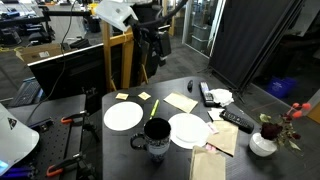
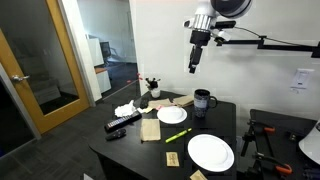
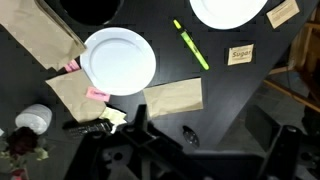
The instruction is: Pick the marker from the cup and put it on the table, move the cup slightly to the right then pick the marker and put it back in the cup
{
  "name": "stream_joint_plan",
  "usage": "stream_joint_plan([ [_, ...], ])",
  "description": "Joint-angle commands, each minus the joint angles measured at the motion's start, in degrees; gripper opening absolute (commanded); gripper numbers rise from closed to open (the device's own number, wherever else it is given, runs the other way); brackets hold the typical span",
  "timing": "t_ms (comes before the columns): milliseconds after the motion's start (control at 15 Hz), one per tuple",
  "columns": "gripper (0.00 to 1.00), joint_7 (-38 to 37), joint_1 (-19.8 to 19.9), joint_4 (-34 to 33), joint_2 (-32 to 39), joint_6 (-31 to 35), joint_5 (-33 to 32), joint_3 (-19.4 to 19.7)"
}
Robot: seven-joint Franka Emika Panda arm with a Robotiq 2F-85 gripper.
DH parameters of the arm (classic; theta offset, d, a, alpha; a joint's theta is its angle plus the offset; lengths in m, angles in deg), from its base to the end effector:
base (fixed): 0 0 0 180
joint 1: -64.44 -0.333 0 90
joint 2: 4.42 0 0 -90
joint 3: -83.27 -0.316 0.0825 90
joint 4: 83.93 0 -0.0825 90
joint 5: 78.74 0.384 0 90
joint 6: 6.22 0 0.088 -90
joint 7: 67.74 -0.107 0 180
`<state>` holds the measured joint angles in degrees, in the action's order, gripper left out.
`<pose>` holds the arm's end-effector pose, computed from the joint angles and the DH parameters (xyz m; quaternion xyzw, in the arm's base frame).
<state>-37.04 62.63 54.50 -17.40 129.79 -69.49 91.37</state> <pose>0.4737 -0.0513 0.4140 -0.9803 -0.1585 -0.1094 0.0445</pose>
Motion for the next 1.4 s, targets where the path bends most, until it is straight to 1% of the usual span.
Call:
stream_joint_plan([
  [0, 1.0, 10.79, -2.4, -0.91, 2.64, -0.38, 3.17, 0.15],
  [133, 1.0, 14.87, -2.71, -0.81, 4.45, 0.52, 2.84, -0.54],
  [333, 1.0, 18.67, -2.53, -0.87, 7.79, 1.43, 2.3, -1.91],
  [667, 1.0, 21.51, -1.82, -0.44, 13.47, 5.54, 1.72, -4.89],
  [933, 1.0, 21.26, -1.12, -0.28, 18.14, 8.96, -0.17, -7.19],
  [1333, 1.0, 19.68, 0.26, -0.95, 24.86, 14.66, -3.56, -9.41],
])
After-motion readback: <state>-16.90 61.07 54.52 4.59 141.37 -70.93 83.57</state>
